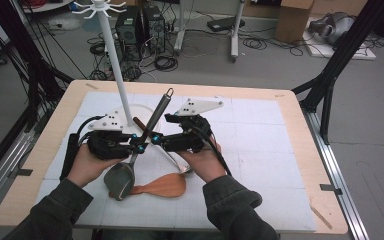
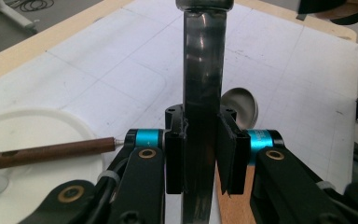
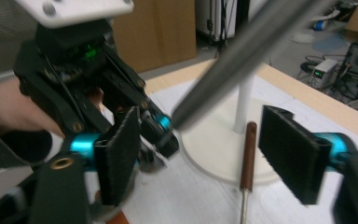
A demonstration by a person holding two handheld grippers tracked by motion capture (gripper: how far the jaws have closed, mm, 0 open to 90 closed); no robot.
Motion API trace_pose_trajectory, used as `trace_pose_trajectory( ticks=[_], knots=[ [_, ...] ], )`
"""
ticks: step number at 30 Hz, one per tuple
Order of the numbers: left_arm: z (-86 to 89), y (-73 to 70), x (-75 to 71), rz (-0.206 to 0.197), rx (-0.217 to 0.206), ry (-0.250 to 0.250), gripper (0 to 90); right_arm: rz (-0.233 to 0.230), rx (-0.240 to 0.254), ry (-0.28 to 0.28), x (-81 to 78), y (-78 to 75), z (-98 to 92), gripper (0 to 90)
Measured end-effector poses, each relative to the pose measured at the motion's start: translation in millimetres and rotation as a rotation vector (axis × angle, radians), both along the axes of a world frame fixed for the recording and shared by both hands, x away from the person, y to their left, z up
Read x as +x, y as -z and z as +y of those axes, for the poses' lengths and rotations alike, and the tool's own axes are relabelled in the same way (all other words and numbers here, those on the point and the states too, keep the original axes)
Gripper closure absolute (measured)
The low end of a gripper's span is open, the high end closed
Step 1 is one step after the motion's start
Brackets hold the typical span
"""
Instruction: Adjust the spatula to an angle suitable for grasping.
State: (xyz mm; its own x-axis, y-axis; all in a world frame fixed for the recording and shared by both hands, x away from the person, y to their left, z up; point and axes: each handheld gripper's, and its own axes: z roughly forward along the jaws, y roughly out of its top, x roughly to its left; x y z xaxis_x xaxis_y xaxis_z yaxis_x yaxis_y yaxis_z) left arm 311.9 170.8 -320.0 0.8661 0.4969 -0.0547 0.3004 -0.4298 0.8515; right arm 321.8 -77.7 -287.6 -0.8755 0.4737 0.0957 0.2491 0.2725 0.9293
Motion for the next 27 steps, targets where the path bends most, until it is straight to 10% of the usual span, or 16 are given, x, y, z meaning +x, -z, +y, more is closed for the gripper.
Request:
trace_pose_trajectory(
  ticks=[16, 27],
  knots=[
    [-9.2, -6.2, -1.0, -0.02, -0.023, 0.015, 74.9, 0.055, 0.078, -0.018, 10.8, -11.6, 6.4, 66.7],
    [-0.7, -11.5, -1.3, -0.006, -0.095, 0.048, 73.5, 0.127, 0.186, -0.129, 16.9, -16.1, 3.9, 74.4]
  ],
)
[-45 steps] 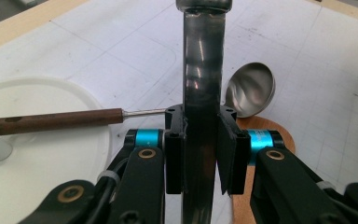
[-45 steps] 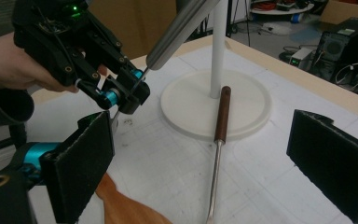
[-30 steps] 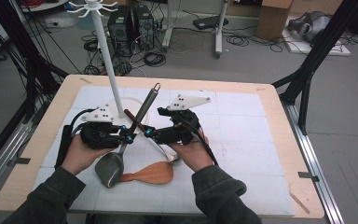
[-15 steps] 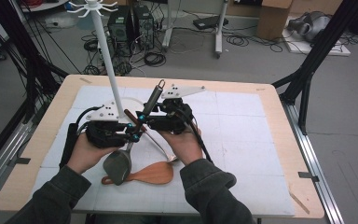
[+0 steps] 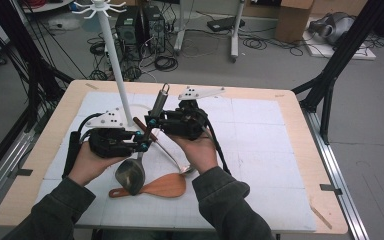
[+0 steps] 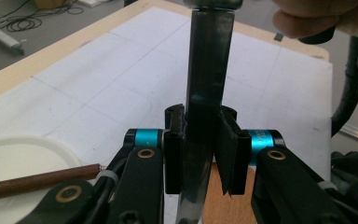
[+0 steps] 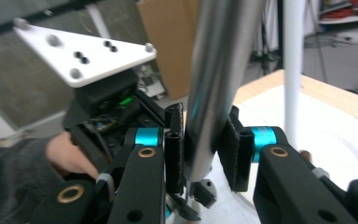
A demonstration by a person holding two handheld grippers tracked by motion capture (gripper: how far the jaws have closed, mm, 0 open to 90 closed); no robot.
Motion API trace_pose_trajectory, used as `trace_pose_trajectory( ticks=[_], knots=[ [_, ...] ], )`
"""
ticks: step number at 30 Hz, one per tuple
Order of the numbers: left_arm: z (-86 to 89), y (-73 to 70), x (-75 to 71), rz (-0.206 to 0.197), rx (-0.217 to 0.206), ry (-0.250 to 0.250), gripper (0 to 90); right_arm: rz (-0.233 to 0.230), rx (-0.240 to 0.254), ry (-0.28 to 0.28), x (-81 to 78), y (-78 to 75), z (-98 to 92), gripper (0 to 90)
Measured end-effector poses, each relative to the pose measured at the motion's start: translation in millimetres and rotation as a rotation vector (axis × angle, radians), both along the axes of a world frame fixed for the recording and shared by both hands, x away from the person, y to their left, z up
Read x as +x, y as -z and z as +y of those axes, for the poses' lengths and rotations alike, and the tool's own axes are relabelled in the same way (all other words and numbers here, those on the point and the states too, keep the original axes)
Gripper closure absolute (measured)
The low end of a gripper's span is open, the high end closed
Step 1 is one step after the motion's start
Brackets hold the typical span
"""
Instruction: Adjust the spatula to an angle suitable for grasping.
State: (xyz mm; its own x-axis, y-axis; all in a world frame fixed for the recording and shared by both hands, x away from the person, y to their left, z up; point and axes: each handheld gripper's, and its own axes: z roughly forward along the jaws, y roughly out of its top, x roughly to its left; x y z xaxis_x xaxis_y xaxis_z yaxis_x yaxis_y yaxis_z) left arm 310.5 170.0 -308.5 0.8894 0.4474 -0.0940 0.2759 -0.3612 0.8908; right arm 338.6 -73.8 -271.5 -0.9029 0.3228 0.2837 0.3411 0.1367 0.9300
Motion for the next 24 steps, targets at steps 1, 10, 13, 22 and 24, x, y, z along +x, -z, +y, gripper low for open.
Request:
trace_pose_trajectory(
  ticks=[1, 10, 13, 22, 24],
  knots=[
    [1.6, -0.6, 0.4, 0.001, -0.015, 0.004, 73.1, -0.003, 0.004, -0.007, -0.2, -1.6, 0.7, 74.7],
    [9.1, -10.3, 5.1, 0.018, -0.081, 0.041, 72.7, -0.067, -0.015, -0.036, -0.3, -15.8, 5.5, 75.4],
    [8.8, -13.6, 8.4, 0.028, -0.091, 0.067, 72.6, -0.078, -0.002, -0.047, 0.6, -17.8, 5.8, 75.6],
    [3.6, -17.9, 12.4, 0.038, -0.101, 0.112, 78.5, -0.077, 0.017, -0.08, 3.9, -21.1, 5.8, 75.7],
    [2.4, -18.2, 12.6, 0.043, -0.105, 0.121, 79.1, -0.07, 0.025, -0.09, 5.2, -20.6, 5.6, 75.7]
  ],
)
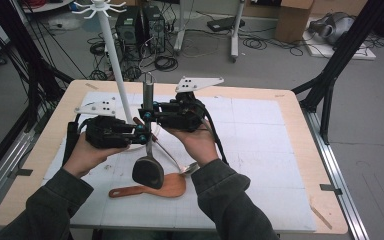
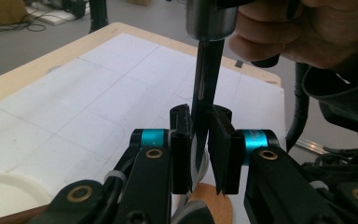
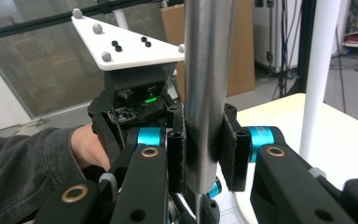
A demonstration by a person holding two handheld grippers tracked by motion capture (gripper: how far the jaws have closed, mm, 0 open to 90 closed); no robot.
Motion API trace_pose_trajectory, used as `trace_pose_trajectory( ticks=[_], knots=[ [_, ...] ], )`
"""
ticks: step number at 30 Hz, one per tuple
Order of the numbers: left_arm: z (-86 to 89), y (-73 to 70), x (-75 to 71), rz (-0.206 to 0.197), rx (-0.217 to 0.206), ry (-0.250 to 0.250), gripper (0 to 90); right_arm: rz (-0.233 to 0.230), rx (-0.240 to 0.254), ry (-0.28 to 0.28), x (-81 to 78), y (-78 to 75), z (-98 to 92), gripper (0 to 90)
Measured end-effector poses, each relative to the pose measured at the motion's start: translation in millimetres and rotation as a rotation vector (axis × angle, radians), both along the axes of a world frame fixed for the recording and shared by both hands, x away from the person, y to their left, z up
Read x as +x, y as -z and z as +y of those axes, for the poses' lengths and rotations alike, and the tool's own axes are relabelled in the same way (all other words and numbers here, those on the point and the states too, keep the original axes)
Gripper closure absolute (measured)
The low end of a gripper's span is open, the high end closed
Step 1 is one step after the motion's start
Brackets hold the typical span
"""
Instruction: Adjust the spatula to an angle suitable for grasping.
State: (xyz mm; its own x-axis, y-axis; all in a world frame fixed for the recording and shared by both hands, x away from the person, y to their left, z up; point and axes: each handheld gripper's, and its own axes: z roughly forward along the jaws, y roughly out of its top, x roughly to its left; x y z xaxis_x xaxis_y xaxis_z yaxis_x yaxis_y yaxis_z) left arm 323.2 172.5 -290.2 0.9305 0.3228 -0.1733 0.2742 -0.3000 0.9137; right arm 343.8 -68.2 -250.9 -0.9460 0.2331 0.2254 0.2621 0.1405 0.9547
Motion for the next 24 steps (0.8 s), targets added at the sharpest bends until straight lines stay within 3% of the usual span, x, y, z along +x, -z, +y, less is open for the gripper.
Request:
trace_pose_trajectory(
  ticks=[9, 24],
  knots=[
    [-2.0, -1.0, -0.4, -0.009, -0.011, 0.032, 85.6, -0.006, 0.016, -0.027, 1.3, 0.1, 0.1, 74.4],
    [-0.8, -3.9, -4.4, -0.031, -0.012, 0.017, 87.3, -0.034, 0.016, -0.031, -0.8, -0.8, 1.0, 72.0]
  ],
)
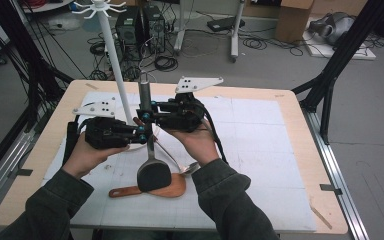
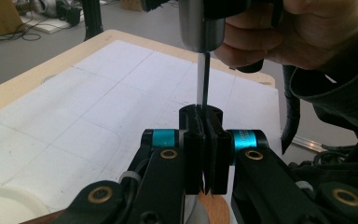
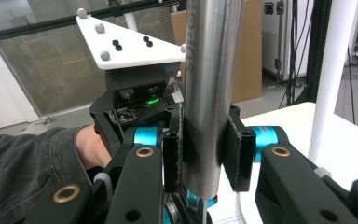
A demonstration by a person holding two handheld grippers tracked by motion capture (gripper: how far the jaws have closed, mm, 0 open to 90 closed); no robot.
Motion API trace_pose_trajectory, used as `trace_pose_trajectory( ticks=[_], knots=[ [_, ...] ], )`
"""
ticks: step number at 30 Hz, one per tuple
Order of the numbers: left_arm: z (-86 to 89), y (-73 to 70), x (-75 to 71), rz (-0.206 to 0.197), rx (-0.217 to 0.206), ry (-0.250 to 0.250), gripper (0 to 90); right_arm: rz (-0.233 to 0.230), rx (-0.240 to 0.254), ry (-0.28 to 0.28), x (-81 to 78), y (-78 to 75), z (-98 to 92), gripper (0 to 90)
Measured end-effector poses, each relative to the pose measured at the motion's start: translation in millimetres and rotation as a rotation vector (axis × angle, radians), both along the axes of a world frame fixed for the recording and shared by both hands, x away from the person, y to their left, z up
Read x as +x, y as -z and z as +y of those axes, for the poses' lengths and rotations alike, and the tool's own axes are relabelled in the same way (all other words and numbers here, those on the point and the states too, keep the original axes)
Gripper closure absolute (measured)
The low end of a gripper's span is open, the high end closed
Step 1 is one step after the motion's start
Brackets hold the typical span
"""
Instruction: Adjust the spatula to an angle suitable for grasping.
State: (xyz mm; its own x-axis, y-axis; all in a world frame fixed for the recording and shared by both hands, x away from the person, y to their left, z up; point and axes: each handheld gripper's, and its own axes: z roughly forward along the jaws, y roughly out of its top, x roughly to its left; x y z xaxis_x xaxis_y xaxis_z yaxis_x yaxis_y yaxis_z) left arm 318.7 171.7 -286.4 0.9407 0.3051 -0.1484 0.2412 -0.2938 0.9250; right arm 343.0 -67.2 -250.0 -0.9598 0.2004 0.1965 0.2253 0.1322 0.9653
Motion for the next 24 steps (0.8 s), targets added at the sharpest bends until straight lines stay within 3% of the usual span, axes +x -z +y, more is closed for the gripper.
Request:
trace_pose_trajectory(
  ticks=[16, 24],
  knots=[
    [6.8, -1.6, 2.1, -0.012, 0.004, -0.033, 87.3, -0.044, -0.03, 0.036, -7.4, 0.8, -15.0, 40.6],
    [8.8, -3.0, 2.4, -0.019, 0.006, -0.039, 87.4, -0.057, -0.101, 0.089, -11.7, 5.1, -28.7, 28.2]
  ],
)
